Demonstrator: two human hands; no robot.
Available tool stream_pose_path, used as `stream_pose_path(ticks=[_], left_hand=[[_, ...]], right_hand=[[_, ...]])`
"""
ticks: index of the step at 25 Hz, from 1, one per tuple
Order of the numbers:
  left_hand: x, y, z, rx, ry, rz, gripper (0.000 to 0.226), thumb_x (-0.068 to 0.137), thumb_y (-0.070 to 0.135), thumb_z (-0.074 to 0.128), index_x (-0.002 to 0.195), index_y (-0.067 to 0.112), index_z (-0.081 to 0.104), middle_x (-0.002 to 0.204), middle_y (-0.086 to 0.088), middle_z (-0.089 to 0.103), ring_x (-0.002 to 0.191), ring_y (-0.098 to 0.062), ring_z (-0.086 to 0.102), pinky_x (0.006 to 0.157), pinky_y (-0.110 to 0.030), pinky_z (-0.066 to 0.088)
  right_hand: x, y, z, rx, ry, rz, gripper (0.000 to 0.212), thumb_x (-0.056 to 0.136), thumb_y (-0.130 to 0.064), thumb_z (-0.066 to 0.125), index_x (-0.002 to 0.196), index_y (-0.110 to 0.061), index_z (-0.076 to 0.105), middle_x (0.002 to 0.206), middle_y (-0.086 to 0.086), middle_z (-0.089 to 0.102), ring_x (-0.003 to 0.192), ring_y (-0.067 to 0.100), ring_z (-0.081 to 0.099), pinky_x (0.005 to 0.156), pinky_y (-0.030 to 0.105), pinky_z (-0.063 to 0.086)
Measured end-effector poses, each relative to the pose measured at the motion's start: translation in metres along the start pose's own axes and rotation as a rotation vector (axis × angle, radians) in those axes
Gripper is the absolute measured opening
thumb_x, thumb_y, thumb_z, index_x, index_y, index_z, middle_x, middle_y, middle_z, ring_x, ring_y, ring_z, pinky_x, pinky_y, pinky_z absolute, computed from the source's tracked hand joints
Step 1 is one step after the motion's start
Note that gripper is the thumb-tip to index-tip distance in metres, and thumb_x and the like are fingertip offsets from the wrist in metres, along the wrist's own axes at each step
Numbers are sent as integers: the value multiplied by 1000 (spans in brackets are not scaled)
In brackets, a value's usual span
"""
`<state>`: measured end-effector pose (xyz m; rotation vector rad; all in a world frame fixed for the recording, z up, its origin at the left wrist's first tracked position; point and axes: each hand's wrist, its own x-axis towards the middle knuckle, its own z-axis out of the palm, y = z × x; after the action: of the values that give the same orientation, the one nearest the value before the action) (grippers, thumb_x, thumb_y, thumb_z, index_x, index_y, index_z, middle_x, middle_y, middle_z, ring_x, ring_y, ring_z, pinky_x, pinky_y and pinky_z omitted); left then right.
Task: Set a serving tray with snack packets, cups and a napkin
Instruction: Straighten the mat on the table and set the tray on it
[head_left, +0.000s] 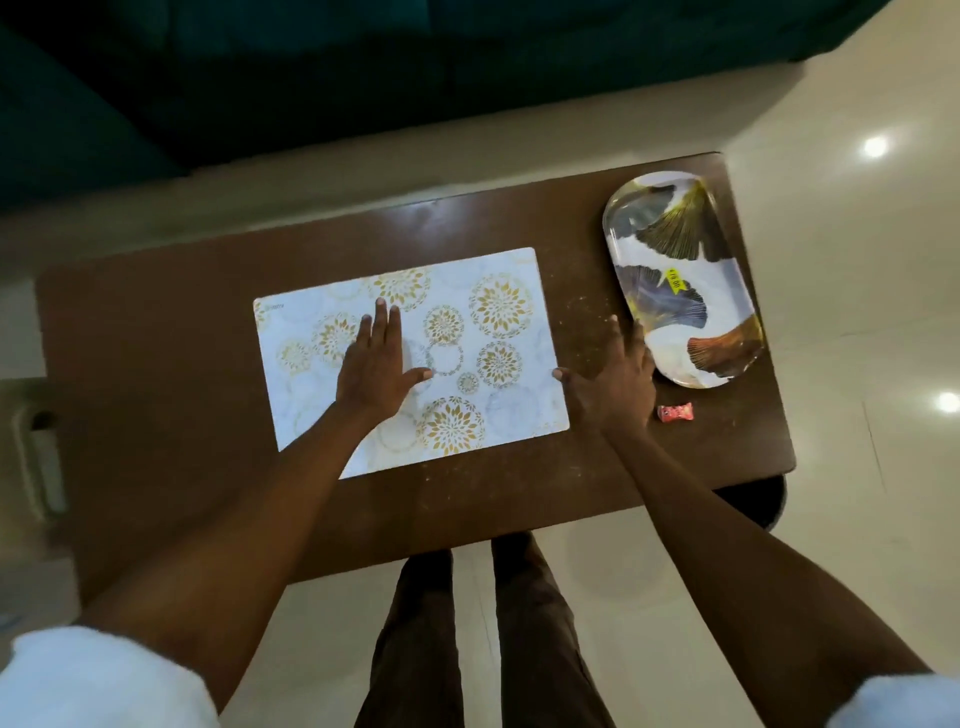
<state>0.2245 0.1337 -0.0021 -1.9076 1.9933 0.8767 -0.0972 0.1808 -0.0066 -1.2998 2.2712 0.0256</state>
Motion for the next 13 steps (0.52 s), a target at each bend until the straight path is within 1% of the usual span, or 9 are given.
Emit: stream_pose_path(ticks=[2, 4, 6, 8, 11, 13], left_hand=[[34, 50, -23, -48, 2, 98, 102, 95, 61, 57, 166, 13, 1, 174, -9, -7, 162, -32, 1, 127, -51, 20], [69, 106, -42, -136, -6, 157, 99, 96, 57, 59, 165, 11, 7, 174, -11, 2, 162, -30, 4, 128, -49, 20], [99, 161, -51, -179, 8, 200, 95, 96, 54, 62, 164, 9, 14, 173, -14, 12, 161, -31, 10, 129, -47, 20], [126, 211, -54, -182, 11, 243, 95, 95, 54, 64, 164, 9, 16, 172, -15, 16, 160, -31, 16, 129, -46, 22], [166, 275, -54, -157, -43, 299, 92, 94, 51, 67, 162, 11, 21, 169, -15, 24, 157, -33, 26, 125, -50, 31], [192, 306, -53, -158, -63, 366, 82, 93, 44, 71, 158, 13, 32, 162, -13, 40, 149, -32, 40, 120, -49, 39]], right_hand=[[20, 33, -29, 80, 72, 96, 119, 75, -75, 74, 165, -32, 10, 175, 5, 8, 158, 40, 19, 115, 62, 40], [35, 70, -52, 209, 145, 226, 125, 75, -70, 77, 166, -29, 3, 175, 6, 5, 159, 38, 17, 118, 58, 35], [44, 101, -68, 387, 220, 383, 133, 72, -63, 84, 167, -18, 2, 173, 13, 11, 159, 37, 17, 125, 53, 26], [47, 124, -74, 600, 273, 582, 139, 70, -57, 89, 166, -8, 2, 168, 23, 20, 157, 40, 21, 128, 49, 24], [49, 148, -72, 811, 285, 877, 131, 73, -53, 89, 165, -4, 10, 163, 25, 28, 152, 44, 30, 124, 52, 30], [51, 156, -64, 927, 288, 971, 116, 77, -47, 88, 161, -3, 22, 160, 23, 35, 148, 43, 38, 121, 51, 37]])
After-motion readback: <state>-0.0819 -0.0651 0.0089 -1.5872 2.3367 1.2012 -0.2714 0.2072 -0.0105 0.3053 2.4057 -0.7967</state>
